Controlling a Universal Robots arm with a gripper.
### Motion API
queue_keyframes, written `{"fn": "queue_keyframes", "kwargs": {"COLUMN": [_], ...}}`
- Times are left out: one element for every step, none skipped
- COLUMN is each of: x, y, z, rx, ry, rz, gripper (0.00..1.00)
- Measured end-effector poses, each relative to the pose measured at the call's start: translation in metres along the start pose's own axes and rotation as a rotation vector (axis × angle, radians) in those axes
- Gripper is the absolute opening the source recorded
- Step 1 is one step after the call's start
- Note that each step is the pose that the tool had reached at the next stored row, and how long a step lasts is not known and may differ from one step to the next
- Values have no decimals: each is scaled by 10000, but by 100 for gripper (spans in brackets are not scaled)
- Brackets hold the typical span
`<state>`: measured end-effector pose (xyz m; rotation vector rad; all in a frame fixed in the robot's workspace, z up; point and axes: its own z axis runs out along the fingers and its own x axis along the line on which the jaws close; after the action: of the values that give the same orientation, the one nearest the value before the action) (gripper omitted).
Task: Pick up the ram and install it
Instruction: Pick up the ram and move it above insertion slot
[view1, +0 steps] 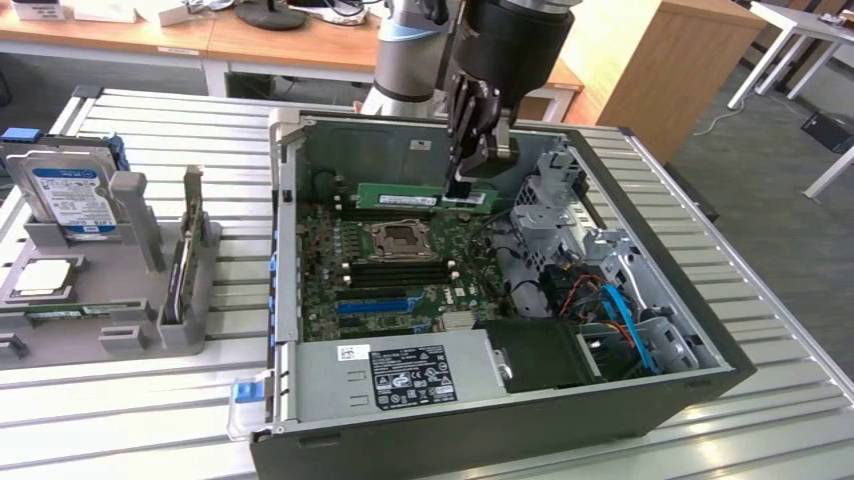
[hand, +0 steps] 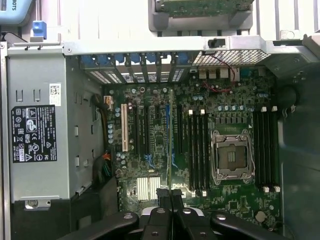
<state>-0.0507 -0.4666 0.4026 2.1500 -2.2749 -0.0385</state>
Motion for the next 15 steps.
{"fn": "queue_keyframes", "kwargs": {"x": [-12,-26,-44,-64,-83,-103,-121,-141,-161,-181,-202,-221,-239,-258,-275], "y": [1,2,3,4,5,6,7,8,9,10,12,13,14,14,16], "z": [1,3,4,6,7,9,10,12,14,16,18,19,20,21,23], "rx": [0,0,0,0,0,0,-1,0,0,0,0,0,-1,-1,-1], "ry": [-2,-3,-3,-3,-3,-3,-3,-3,-5,-6,-8,-8,-8,-9,-11], "rz": [1,1,0,0,0,0,-1,0,0,0,0,1,0,0,0], "gripper": [12,12,12,12,12,12,12,12,12,12,12,12,12,12,12]}}
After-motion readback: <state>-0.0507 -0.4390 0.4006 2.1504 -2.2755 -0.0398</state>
